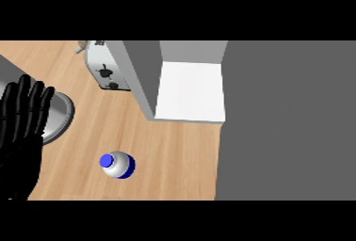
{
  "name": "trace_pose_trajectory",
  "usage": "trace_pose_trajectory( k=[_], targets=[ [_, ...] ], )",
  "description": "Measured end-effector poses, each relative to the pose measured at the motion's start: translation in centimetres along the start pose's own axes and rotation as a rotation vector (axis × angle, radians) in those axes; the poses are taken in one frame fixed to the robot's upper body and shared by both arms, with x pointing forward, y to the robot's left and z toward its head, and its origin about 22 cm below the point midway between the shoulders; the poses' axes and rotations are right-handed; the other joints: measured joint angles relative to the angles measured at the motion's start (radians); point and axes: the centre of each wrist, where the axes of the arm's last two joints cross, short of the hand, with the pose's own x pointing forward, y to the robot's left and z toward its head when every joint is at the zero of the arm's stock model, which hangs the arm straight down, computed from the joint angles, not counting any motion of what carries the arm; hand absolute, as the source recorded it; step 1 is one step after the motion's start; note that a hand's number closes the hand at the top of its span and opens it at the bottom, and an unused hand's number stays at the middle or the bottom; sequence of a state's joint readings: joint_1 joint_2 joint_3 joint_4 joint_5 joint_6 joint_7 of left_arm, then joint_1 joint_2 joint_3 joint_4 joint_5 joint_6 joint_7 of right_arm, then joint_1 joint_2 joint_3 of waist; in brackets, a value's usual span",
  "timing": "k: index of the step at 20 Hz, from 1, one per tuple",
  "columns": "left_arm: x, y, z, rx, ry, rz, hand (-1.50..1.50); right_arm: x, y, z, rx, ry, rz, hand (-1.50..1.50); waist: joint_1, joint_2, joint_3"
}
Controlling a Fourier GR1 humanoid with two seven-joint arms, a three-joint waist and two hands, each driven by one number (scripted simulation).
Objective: Pick up the bottled water, place it into the cabinet and close the cabinet
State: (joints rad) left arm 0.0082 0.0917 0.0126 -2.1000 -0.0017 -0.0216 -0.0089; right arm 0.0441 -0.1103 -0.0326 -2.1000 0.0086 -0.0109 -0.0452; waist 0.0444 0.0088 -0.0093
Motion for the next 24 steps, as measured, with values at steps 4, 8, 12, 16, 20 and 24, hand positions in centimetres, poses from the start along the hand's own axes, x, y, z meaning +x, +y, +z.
trace_pose_trajectory(
  k=[4, 8, 12, 16, 20, 24],
  targets=[
    [1.0, -0.9, 1.5, 0.124, 0.005, -0.045, -1.50, 0.5, 0.6, 0.7, 0.042, 0.004, -0.017, -1.50, -0.026, -0.008, 0.006],
    [1.8, -1.7, 3.6, 0.316, 0.071, -0.033, -1.50, 1.2, 1.6, 1.8, 0.117, 0.035, -0.096, -1.50, -0.024, -0.014, 0.008],
    [3.5, -3.0, 5.2, 0.464, 0.132, 0.018, -1.50, 2.9, 2.4, 2.9, 0.201, 0.064, -0.176, -1.50, -0.032, -0.017, 0.009],
    [5.3, -4.8, 6.7, 0.527, 0.192, 0.058, -1.50, 5.0, 3.4, 3.7, 0.246, 0.077, -0.215, -1.50, -0.035, -0.016, 0.010],
    [5.7, -6.8, 8.0, 0.535, 0.263, 0.111, -1.50, 7.0, 4.1, 4.2, 0.255, 0.080, -0.229, -1.50, -0.035, -0.016, 0.011],
    [6.1, -8.0, 8.9, 0.542, 0.311, 0.139, -1.50, 8.0, 4.6, 4.4, 0.263, 0.091, -0.244, -1.50, -0.034, -0.016, 0.011]
  ],
)
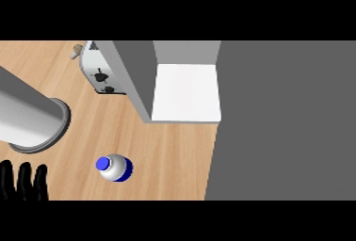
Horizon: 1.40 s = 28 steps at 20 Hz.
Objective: Pick up the bottled water, place it into the cabinet and close the cabinet
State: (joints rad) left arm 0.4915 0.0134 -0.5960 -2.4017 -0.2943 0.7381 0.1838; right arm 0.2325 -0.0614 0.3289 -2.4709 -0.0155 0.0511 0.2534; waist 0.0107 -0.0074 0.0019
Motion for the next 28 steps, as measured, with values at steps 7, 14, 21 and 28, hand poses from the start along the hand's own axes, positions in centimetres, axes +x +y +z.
trace_pose_trajectory(
  k=[7, 14, 21, 28],
  targets=[
    [-0.3, 0.2, 1.8, 0.002, 0.035, -0.042, -1.50, 0.2, 1.3, 0.1, 0.000, 0.019, -0.047, -1.50, -0.001, -0.001, 0.000],
    [-0.6, 0.6, 3.0, 0.027, 0.056, -0.091, -1.50, 0.2, 2.1, 0.2, 0.007, 0.028, -0.072, -1.50, -0.007, -0.001, 0.000],
    [-0.9, 1.2, 2.7, 0.039, 0.045, -0.144, -1.50, 0.4, 2.9, 0.3, 0.010, 0.029, -0.086, -1.50, -0.015, 0.002, -0.001],
    [-1.3, 1.6, 1.6, 0.055, 0.023, -0.185, -1.50, 0.6, 3.2, 0.1, 0.013, 0.034, -0.074, -1.50, -0.016, 0.004, -0.002]
  ],
)
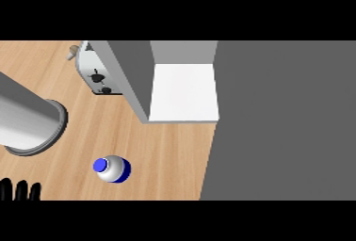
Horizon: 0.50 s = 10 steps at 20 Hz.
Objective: Pick up the bottled water, place it into the cabinet and close the cabinet
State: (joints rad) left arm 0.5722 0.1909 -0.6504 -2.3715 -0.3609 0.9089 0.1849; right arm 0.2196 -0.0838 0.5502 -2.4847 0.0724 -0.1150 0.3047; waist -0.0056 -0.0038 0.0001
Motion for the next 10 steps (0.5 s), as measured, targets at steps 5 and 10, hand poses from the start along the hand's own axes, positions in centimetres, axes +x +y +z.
trace_pose_trajectory(
  k=[5, 10],
  targets=[
    [-0.5, -0.5, -1.3, 0.019, -0.015, -0.004, -1.50, -0.1, 0.5, 0.2, 0.004, 0.005, -0.008, -1.50, -0.005, 0.000, 0.000],
    [-1.4, -0.6, -2.6, 0.040, -0.021, -0.007, -1.50, 0.0, 0.7, 0.1, 0.007, 0.006, 0.000, -1.50, -0.001, 0.001, -0.001]
  ],
)
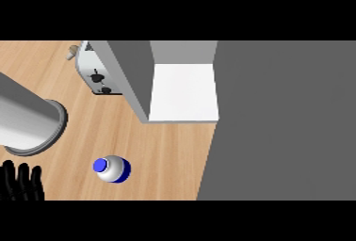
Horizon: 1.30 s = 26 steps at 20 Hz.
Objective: Pick up the bottled water, place it into the cabinet and close the cabinet
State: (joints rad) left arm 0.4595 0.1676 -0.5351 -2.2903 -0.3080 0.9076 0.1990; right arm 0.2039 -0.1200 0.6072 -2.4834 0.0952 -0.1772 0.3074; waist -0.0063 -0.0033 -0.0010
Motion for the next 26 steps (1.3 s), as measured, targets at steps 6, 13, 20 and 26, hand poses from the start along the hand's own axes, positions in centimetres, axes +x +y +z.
trace_pose_trajectory(
  k=[6, 13, 20, 26],
  targets=[
    [-2.2, -0.1, -1.8, 0.026, 0.013, -0.027, -1.50, 0.0, 0.4, 0.0, -0.008, -0.003, -0.006, -1.50, 0.000, 0.000, 0.000],
    [-5.7, -0.3, -2.4, 0.011, 0.058, -0.047, -1.50, 0.0, 0.4, 0.2, -0.010, 0.004, 0.009, -1.50, 0.001, -0.001, -0.001],
    [-10.1, -0.6, -2.9, -0.012, 0.076, -0.053, -1.50, 0.1, 0.4, 0.3, -0.014, 0.003, 0.022, -1.50, -0.002, -0.001, -0.001],
    [-13.4, -0.8, -3.2, -0.041, 0.101, -0.035, -1.50, 0.1, 0.6, 0.3, -0.006, 0.007, 0.024, -1.50, -0.003, 0.000, -0.001]
  ],
)
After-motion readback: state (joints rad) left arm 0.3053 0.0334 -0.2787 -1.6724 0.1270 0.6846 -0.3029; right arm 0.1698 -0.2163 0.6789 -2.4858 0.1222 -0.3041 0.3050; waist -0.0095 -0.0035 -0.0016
